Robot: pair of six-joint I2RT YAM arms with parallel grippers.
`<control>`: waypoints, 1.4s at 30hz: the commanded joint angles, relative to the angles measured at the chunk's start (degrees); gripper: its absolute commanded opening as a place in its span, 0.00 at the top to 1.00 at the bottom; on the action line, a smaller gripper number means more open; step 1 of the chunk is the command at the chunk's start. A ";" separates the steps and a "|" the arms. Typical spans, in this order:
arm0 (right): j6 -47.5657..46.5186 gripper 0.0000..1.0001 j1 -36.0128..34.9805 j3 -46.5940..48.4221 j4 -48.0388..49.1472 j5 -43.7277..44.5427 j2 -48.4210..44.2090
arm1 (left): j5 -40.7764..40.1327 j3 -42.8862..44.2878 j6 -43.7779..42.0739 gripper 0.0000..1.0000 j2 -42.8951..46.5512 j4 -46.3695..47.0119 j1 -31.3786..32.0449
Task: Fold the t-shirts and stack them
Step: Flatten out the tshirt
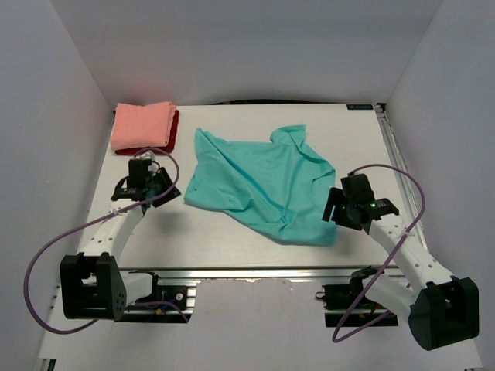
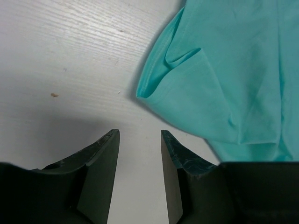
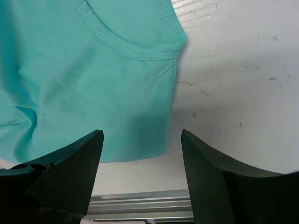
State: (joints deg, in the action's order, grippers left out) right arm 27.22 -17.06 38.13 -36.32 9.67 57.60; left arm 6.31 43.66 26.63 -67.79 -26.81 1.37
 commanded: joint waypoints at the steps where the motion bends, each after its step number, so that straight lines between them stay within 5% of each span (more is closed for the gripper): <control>1: 1.87 0.26 1.06 0.11 0.54 -0.71 -0.12 | 1.87 -1.12 3.33 0.48 -0.84 9.74 1.26; 11: 1.34 0.26 4.40 -0.07 3.44 -3.17 2.51 | -3.67 0.03 3.07 0.49 -10.25 11.60 7.77; 23: -0.50 0.26 6.25 -0.16 4.15 -3.78 3.57 | -14.74 -0.51 1.85 0.44 -10.78 8.79 8.48; 39: -1.56 0.26 7.48 -0.25 5.03 -4.40 4.53 | -8.33 -1.65 4.21 0.45 -19.83 18.27 8.65; 42: -1.56 0.26 7.74 -0.42 4.85 -4.31 4.45 | -6.84 -2.00 5.09 0.58 -20.89 20.29 8.74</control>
State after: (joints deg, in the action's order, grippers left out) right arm 26.39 -9.74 37.71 -32.80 5.74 62.11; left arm -2.79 42.59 30.61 -88.03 -10.13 9.69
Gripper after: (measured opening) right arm 0.742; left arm 0.456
